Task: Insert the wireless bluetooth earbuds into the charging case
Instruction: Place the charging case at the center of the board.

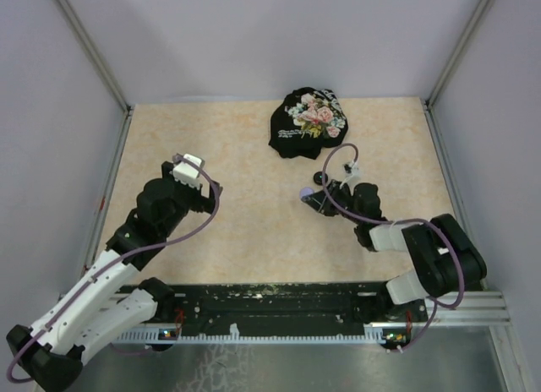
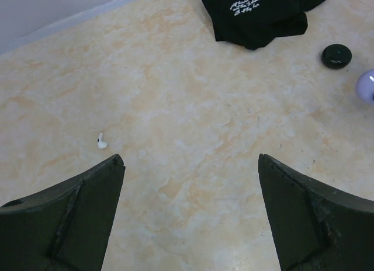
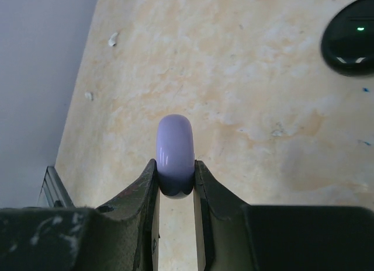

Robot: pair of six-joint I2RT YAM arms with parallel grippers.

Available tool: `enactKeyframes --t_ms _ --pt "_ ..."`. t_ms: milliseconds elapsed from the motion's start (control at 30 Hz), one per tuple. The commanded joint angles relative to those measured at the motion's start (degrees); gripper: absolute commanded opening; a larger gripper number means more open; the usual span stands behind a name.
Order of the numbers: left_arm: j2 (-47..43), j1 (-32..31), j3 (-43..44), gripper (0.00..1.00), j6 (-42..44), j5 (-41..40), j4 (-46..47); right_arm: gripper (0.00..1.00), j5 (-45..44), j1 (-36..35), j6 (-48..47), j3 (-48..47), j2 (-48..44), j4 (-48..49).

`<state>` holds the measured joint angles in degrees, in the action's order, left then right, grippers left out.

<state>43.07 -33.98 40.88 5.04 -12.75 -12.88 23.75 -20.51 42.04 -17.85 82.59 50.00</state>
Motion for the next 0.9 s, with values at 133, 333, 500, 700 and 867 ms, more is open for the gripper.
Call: enactKeyframes --t_ms 133,333,500,700,867 --pt "-3.87 1.58 -1.28 1.0 0.2 -4.58 2.02 0.0 0.03 5.77 -2.44 -9.34 0.62 -22.28" --pt "-5.0 1.83 -1.59 1.0 0.15 -3.98 2.26 0.0 -1.52 11.67 -5.63 -13.49 2.74 -29.99" --pt "-5.1 2.06 -1.51 1.0 0.14 -2.8 2.26 0.0 -3.03 15.94 -10.51 -18.31 4.26 -36.12" --pt "-5.78 2.24 -1.7 1.0 0.15 -2.34 2.4 0.0 -1.71 18.01 -14.82 -26.27 10.77 -39.98" --pt "-5.96 2.33 -1.62 1.0 0.13 -2.22 2.2 0.03 -0.15 18.07 -16.21 -31.72 17.52 -41.24"
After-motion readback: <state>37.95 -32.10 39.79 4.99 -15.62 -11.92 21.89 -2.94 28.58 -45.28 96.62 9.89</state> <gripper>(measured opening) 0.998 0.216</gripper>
